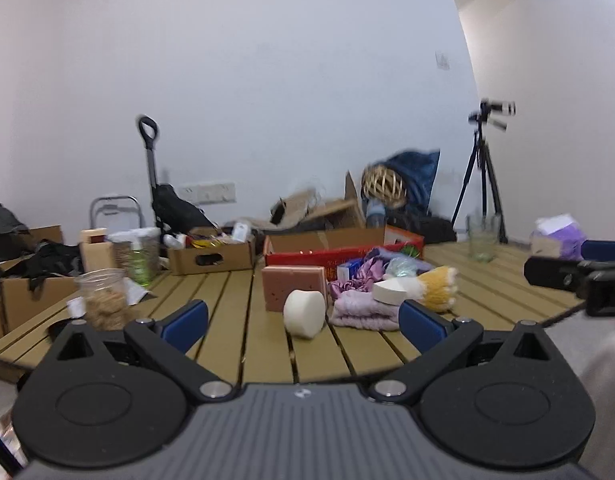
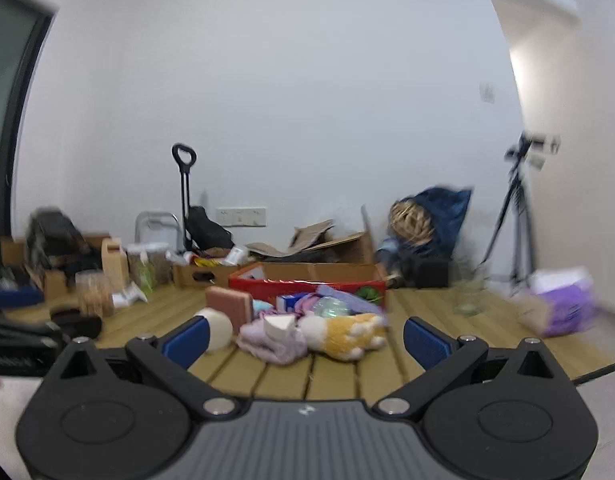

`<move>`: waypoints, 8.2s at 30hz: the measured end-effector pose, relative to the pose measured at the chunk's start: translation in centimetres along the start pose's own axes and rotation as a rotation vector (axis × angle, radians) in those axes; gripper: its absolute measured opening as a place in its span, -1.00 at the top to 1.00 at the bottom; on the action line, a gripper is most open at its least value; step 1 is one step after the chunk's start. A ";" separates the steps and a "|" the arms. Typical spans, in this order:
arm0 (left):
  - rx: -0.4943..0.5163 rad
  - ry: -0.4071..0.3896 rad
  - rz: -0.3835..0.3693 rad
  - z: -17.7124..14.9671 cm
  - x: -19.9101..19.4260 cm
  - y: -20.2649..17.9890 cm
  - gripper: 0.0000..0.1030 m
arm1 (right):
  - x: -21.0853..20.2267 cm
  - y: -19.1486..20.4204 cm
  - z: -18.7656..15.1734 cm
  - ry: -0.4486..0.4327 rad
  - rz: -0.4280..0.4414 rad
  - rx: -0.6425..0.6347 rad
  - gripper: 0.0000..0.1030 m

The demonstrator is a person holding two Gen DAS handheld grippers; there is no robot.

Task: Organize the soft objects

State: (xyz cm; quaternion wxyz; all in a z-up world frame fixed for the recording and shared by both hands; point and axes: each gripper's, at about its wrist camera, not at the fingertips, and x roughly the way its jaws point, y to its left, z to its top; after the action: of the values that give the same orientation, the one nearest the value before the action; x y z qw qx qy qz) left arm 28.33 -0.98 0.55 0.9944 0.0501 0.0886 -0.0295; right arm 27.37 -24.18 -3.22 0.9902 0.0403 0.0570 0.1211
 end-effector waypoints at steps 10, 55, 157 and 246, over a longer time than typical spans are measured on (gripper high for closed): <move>-0.031 0.140 -0.226 2.6 16.7 -3.1 -0.63 | 18.3 -7.9 0.0 0.225 -0.044 0.225 -0.92; -0.238 0.152 -0.105 4.2 19.1 10.3 0.26 | 26.1 2.6 2.7 0.275 0.362 0.060 0.04; -0.413 0.556 -0.633 1.0 33.3 -3.9 -0.09 | 26.2 -15.0 -2.2 0.335 0.073 0.463 0.04; -0.134 0.118 -0.128 2.3 3.9 7.0 -0.83 | 6.9 0.2 3.8 0.161 -0.030 -0.068 -0.56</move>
State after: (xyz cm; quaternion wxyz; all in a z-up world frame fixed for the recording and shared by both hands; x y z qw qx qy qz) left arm 33.01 5.50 2.76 0.9846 -0.0208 0.1516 -0.0841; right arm 34.46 -22.55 -0.11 0.9849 -0.0041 0.1326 0.1109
